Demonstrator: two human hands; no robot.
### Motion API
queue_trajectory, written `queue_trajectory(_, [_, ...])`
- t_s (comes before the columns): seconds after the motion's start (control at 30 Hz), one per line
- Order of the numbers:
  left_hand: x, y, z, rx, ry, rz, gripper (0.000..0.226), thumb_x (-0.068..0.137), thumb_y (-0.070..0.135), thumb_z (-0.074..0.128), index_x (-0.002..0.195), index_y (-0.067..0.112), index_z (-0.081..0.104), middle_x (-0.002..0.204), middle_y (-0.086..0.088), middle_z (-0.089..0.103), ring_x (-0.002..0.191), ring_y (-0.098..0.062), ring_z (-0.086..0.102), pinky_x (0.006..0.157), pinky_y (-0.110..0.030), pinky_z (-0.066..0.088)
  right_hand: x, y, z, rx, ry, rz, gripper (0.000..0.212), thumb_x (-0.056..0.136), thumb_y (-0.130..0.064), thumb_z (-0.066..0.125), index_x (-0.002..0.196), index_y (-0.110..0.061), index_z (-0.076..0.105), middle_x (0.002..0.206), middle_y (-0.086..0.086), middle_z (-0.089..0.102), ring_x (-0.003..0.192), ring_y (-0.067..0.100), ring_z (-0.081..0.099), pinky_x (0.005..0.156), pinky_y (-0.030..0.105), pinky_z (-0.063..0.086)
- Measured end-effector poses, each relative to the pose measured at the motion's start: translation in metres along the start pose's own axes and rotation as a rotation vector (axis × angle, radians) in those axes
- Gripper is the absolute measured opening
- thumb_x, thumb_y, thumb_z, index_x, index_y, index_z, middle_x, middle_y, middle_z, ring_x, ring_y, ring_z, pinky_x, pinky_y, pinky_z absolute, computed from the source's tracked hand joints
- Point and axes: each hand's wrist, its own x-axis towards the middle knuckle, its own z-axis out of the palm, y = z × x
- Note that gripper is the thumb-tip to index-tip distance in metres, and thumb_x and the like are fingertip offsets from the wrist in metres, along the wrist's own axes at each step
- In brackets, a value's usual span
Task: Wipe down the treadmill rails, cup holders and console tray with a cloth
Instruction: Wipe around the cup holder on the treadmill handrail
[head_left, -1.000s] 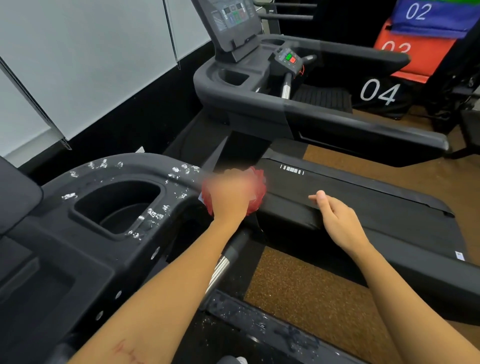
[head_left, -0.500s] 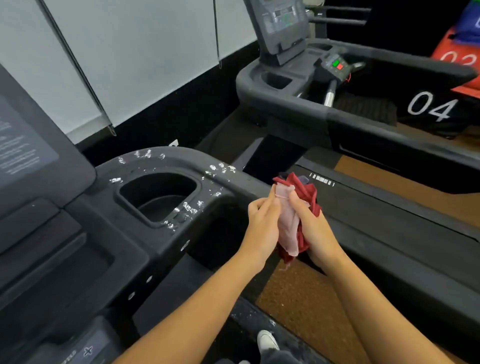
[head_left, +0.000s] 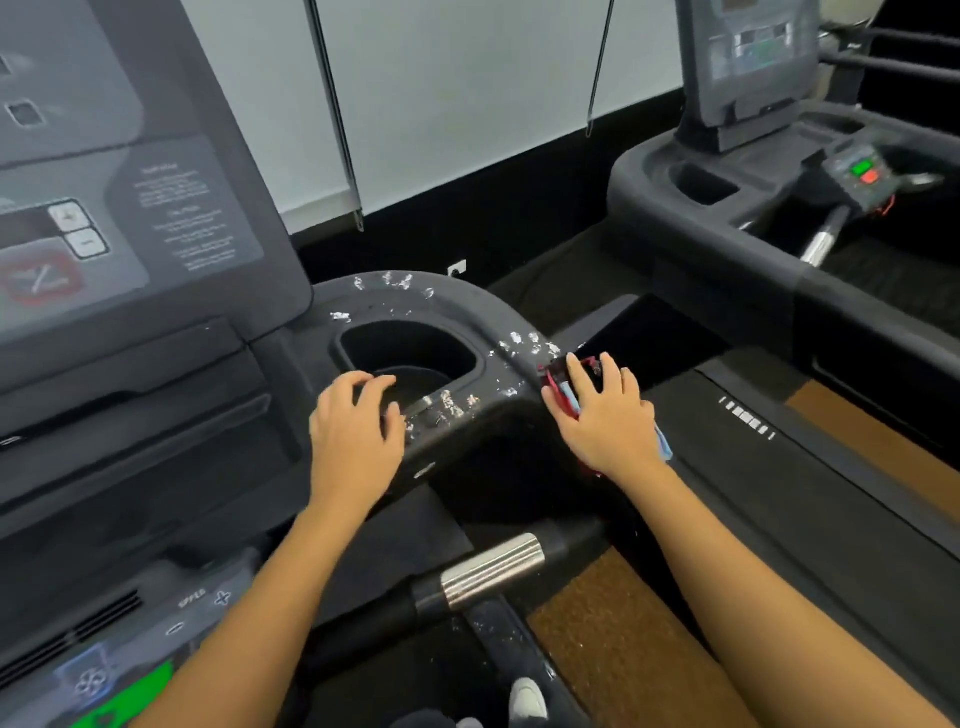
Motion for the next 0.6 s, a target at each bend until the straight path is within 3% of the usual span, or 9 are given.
queue_trajectory(0.17, [0.01,-0.028,-0.009,0.081,0.033,-0.116,0.028,0.089,0.013,0.056,0.115,0.006,0.061,0.113,-0.015,0.054,0.108,-0.035,0.049,0.094,-0.049,0.036,0.031,-0.026,0.008,-0.048,0.056,-0.138,0.06,0.095,-0.056,0.028,0.146,-0.025,0.028,0.151,0.012,0.027,0.135,0.035,0.028,0.101,0.051,0.033])
queue_trajectory(0.37, [0.015,-0.024,0.001,0.132,0.024,-0.064,0.027,0.089,0.013,0.056,0.115,0.006,0.061,0.109,-0.014,0.057,0.105,-0.033,0.053,0.093,-0.049,0.038,0.063,-0.045,0.011,0.038,-0.029,-0.216,0.057,0.097,-0.053,0.027,0.148,-0.027,0.024,0.155,0.008,0.02,0.14,0.03,0.019,0.107,0.05,0.026])
queue_trajectory(0.6, [0.021,-0.025,0.006,0.124,-0.019,-0.036,0.025,0.091,0.014,0.053,0.114,0.006,0.061,0.108,-0.012,0.057,0.102,-0.03,0.054,0.092,-0.045,0.039,0.028,-0.016,0.01,0.051,0.069,-0.279,0.053,0.097,-0.049,0.032,0.146,-0.031,0.028,0.154,0.006,0.024,0.14,0.027,0.022,0.108,0.045,0.03])
